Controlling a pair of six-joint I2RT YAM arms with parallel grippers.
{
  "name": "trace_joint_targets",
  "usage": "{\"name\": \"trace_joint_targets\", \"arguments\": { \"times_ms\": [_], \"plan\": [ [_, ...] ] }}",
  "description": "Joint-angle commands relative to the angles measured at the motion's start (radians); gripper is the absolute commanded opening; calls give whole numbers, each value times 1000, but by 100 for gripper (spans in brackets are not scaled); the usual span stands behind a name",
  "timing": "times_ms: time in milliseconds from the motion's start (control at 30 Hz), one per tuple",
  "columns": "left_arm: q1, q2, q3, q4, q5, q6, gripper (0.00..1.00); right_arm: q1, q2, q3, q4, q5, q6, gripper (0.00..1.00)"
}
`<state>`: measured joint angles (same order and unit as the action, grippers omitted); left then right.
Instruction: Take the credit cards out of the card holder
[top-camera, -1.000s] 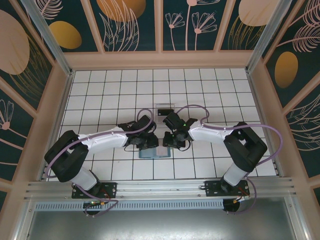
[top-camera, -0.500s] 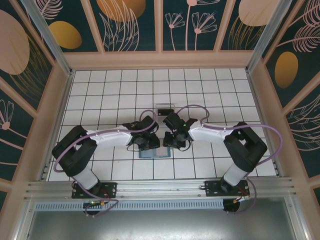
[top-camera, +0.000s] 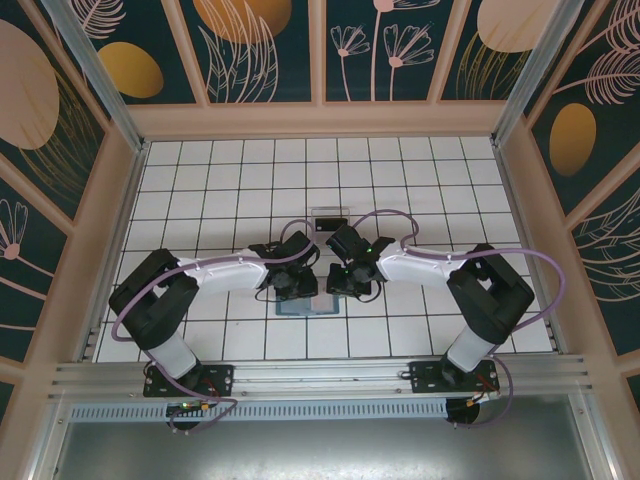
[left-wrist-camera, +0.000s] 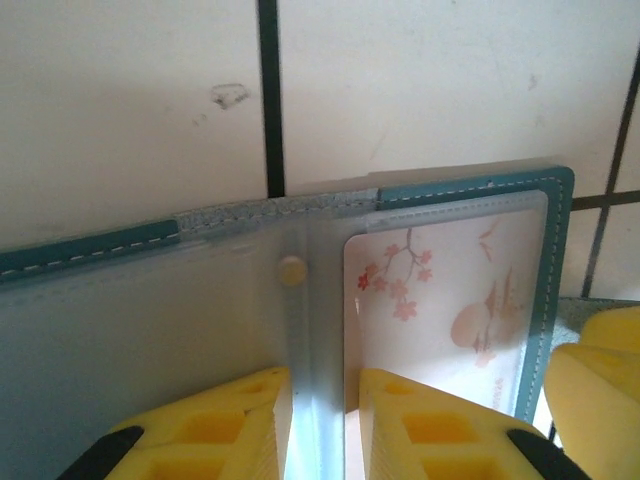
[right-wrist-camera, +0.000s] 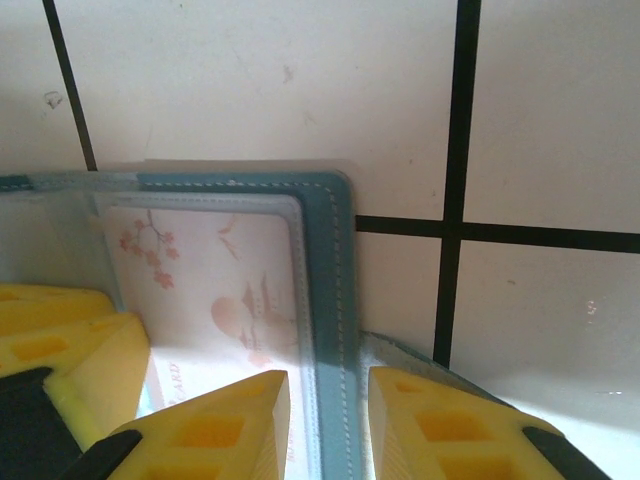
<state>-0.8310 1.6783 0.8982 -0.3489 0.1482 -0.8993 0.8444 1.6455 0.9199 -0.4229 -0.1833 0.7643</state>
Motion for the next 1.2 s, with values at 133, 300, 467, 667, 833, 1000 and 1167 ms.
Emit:
{"name": "trace_joint_targets", "arguments": {
  "times_ms": [133,300,467,667,833,1000,1167],
  "plan": [
    [4,-6,13,-117,-87,24,25,-7,31,-21,-6,22,-10,28],
    [3,-15,8,-119,-90,22,24,-10,50,-21,-11,27,-15,28],
    [4,-20,7,-139,-108,23,22,-8,61,-27,-17,36,-15,27],
    [3,-25,13,-169,-141,28,20,-10,61,-26,-29,45,-16,26],
    [5,-32,18,-176,-152,27,18,-10,60,-26,-30,44,-16,26],
    [4,-89,4,-117,-135,15,20,-10,57,-24,-34,44,-17,26],
    [5,-91,-3,-48,-71,-5,26,-10,55,-21,-37,44,-17,26]
  ]
}}
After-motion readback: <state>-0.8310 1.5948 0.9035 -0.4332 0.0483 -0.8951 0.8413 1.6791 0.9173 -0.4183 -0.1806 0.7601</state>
